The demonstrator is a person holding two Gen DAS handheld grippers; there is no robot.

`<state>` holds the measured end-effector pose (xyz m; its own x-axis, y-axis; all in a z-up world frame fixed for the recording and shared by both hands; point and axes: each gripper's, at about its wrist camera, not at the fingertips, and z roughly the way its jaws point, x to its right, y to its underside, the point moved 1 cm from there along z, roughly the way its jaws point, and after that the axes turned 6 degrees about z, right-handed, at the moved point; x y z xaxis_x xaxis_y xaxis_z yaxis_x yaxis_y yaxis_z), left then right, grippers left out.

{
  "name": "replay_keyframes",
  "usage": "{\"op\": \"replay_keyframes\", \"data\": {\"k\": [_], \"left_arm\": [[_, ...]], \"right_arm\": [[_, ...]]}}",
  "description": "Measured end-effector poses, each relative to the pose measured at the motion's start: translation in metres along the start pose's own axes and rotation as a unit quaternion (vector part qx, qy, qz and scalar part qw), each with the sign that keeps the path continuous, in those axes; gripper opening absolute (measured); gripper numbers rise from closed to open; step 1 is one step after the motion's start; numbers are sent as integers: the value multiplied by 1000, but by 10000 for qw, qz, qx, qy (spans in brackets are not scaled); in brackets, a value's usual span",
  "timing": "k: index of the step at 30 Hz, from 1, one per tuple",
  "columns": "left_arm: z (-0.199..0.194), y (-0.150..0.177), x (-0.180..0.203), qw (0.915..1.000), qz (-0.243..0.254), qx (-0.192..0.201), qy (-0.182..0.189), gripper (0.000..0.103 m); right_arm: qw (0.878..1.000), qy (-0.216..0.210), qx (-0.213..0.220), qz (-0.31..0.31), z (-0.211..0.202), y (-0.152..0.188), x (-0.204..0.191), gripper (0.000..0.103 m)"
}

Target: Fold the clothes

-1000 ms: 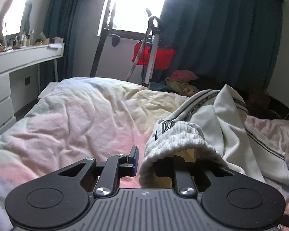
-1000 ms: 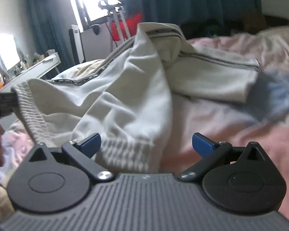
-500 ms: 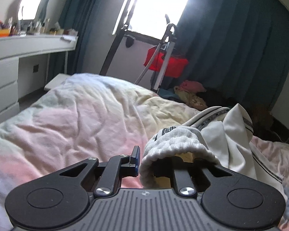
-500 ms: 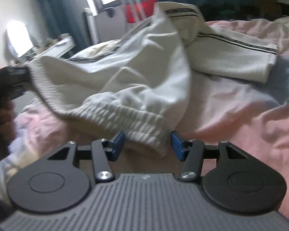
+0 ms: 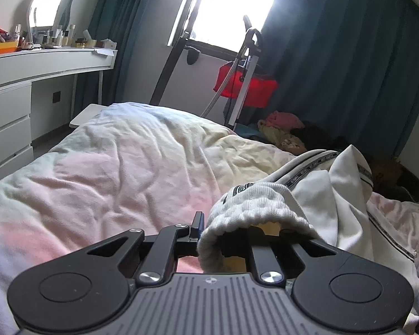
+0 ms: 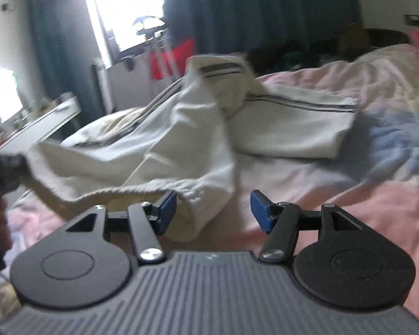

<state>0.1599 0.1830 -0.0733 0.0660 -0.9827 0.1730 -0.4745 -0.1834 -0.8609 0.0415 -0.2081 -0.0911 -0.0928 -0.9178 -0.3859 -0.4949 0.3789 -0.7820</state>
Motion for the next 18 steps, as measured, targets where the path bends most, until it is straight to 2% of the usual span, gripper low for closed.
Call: {"op": "replay_keyframes", "data": {"k": [2,4,6,9,10,13,18], "left_arm": [[-1,0,2,10000,44,-2,5,12],[-1,1,3,10000,86,-1,5,12],[-1,1,4,9999,103,-5,-12,12],[-1,1,4,9999,113,-29,-20,13],[-1,2,4,9999,110,-41,-15,13],[0,4,3,9999,99,-73,0,13],[1,4,0,9999,42,-106,59,12]], "right_arm": [[9990,76,-266,346,8,0,13,61],[9987,35,-365,344,11,2,13,59],[9990,-22,-387,241,11,4,10,50],[9989,-217,-407,42,8,7,2,27],[9986,-267,-450,13,7,9,-1,15],[9980,-346,-506,-135,1,10,-8,7],[9985,-331,-412,-111,9,9,-6,9]]}}
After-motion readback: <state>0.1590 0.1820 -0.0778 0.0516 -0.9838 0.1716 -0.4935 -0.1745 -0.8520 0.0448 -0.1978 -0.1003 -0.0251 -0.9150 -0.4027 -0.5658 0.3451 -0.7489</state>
